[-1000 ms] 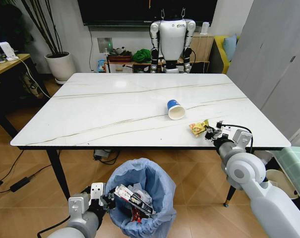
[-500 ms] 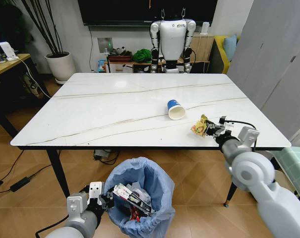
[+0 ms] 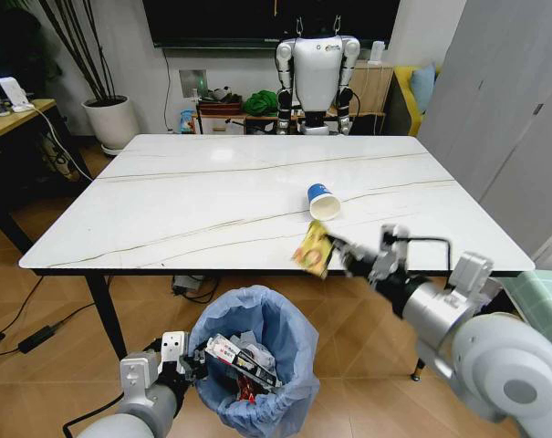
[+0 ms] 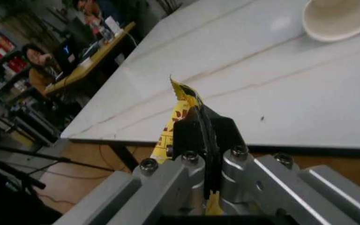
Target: Pick up the trash bin and place the trash from the table into it.
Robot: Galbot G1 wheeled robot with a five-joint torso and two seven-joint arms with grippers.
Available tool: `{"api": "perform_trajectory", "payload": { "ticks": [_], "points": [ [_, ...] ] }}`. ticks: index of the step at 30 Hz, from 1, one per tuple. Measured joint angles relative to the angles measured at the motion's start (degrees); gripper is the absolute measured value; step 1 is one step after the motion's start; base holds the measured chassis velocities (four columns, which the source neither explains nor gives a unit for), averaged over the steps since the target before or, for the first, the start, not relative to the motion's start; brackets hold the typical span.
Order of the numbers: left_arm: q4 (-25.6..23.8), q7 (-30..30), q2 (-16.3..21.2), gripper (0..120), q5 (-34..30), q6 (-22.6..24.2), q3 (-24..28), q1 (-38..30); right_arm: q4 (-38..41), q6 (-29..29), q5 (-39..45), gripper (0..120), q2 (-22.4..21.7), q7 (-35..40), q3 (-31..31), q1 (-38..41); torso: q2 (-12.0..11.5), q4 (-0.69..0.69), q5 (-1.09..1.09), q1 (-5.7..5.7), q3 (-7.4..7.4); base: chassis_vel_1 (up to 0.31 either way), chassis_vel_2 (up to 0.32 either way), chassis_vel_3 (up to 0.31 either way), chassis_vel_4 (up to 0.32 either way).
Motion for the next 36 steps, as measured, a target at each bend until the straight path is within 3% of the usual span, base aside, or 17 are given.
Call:
{"api": "perform_trajectory", "payload": {
  "ticks": [9, 22, 24, 31, 36],
  "points": [
    [0.3, -0.1, -0.1, 0, -0.2, 0.0, 0.5, -0.8, -0.2, -0.9, -0.6, 0, -1.9, -1.1, -8.2, -3.7, 0.0, 0.0, -0.01, 0.0, 0.0, 0.0, 0.0, 0.0, 0.0],
    [1.2, -0.4, -0.5, 0, 0.0, 0.0, 1.7, -1.4, -0.4, -3.1, -2.3, 1, -3.3, -2.3, -13.8, -0.5, 0.0, 0.0, 0.0, 0.0, 0.0, 0.0, 0.0, 0.0, 0.0],
    [1.4, -0.6, -0.6, 0, 0.1, 0.0, 2.4, -1.5, -0.4, -3.4, -3.8, 13, -3.5, -2.2, -13.8, 0.0, 0.0, 0.01, 0.0, 0.0, 0.0, 0.0, 0.0, 0.0, 0.0],
    [1.5, -0.7, -0.6, 0, 0.2, 0.0, 2.8, -1.6, -0.4, -3.4, -4.9, 32, -3.5, -2.0, -13.9, 0.0, 0.0, 0.0, 0.0, 0.0, 0.0, 0.0, 0.0, 0.0, 0.0],
    [1.5, -0.7, -0.5, 0, 0.3, 0.0, 2.8, -1.3, -0.5, -1.6, -4.9, 56, -2.9, -1.1, -11.5, 1.9, 0.0, 0.0, 0.01, 0.0, 0.0, 0.0, 0.0, 0.0, 0.0]
  ]
}}
